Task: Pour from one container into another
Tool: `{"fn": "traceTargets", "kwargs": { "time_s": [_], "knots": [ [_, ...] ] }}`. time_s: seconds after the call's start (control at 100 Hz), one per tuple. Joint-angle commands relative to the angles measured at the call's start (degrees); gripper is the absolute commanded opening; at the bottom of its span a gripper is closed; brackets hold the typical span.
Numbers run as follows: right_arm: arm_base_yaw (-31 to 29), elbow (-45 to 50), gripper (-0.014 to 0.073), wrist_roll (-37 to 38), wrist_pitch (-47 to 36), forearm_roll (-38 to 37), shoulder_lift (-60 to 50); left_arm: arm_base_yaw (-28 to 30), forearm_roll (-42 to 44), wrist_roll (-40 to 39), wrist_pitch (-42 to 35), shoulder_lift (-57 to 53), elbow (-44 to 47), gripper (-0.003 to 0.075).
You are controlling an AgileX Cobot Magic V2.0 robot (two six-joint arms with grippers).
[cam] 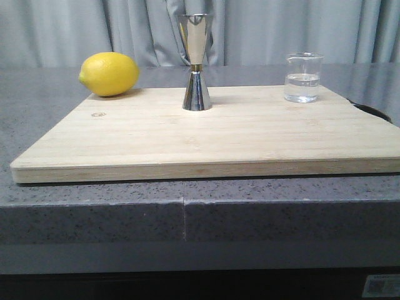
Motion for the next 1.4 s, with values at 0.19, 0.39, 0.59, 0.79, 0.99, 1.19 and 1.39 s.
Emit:
{"fn": "traceTargets", "kwargs": {
  "time_s": [0.19,0.39,0.59,0.79,0.99,1.19,1.39],
  "knots": [
    [-0.21,-15.25,-0.0071,-0.17,5.1,0.27,4.63,-0.48,-0.83,-0.41,7.66,5.04,-15.09,-0.0019],
    [-0.21,-24.57,-0.0071,-0.17,10.34,0.27,13.53,-0.48,-0.83,0.14,19.44,14.14,-25.17,-0.0019],
    [-0.21,-29.68,-0.0072,-0.43,11.3,0.17,19.19,-0.48,-0.83,0.26,21.44,19.42,-29.91,-0.0019],
    [-0.21,-29.6,-0.0071,-0.43,11.29,0.17,19.31,-0.48,-0.83,0.26,21.08,19.93,-29.91,-0.0019],
    [-0.21,-29.6,-0.0072,-0.43,9.73,0.17,19.31,-0.48,-0.83,0.26,21.08,19.93,-29.91,-0.0019],
    [-0.21,-29.6,-0.0071,-0.43,10.0,0.17,19.31,-0.48,-0.83,0.26,21.08,19.93,-29.91,-0.0019],
    [-0.21,-29.6,0.0007,1.89,10.87,0.17,19.31,-0.48,-0.72,0.26,20.41,19.93,-29.91,0.001]
  ]
}}
